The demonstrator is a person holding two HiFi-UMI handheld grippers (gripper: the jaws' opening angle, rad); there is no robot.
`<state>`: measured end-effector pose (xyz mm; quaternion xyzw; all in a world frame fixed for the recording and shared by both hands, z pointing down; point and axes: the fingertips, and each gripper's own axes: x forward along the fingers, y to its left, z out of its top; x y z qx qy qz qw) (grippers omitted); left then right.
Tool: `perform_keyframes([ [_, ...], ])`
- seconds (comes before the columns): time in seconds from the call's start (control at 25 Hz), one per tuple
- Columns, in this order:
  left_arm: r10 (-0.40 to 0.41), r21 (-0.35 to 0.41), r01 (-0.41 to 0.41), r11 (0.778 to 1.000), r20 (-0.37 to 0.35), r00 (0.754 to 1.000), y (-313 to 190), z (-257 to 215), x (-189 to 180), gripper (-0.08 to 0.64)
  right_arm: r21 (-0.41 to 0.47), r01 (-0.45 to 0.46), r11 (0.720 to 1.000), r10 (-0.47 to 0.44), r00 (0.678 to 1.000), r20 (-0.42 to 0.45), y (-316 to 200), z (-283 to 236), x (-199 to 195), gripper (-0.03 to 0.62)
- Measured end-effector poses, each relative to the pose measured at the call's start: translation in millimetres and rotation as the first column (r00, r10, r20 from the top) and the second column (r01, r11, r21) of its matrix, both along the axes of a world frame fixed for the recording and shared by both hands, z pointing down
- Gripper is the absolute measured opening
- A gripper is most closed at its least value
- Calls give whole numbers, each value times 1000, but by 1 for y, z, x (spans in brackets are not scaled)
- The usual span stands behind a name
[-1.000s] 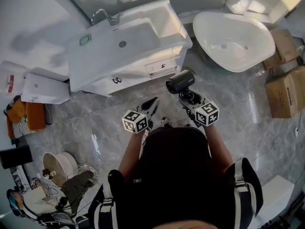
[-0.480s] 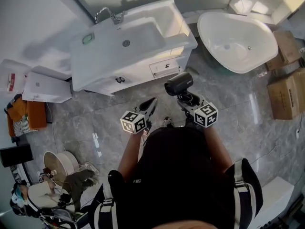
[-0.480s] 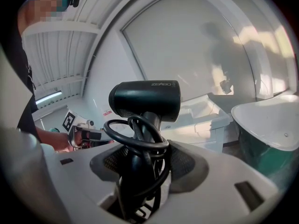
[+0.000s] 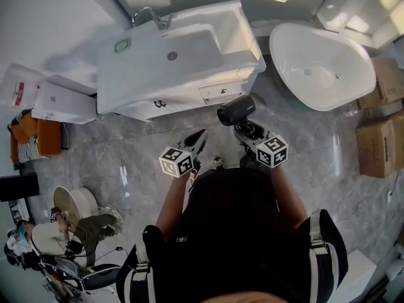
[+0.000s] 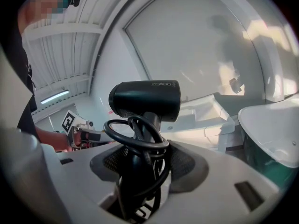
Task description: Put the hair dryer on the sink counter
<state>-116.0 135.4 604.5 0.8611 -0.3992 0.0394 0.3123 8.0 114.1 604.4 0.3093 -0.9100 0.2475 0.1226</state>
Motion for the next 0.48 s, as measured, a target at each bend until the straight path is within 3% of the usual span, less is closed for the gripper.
perform_keyframes([
  [0.48,-66,8,66,998,4,998,-54,-8,69,17,-2,58,998,-58,998,-1,-63,-5,70,298],
])
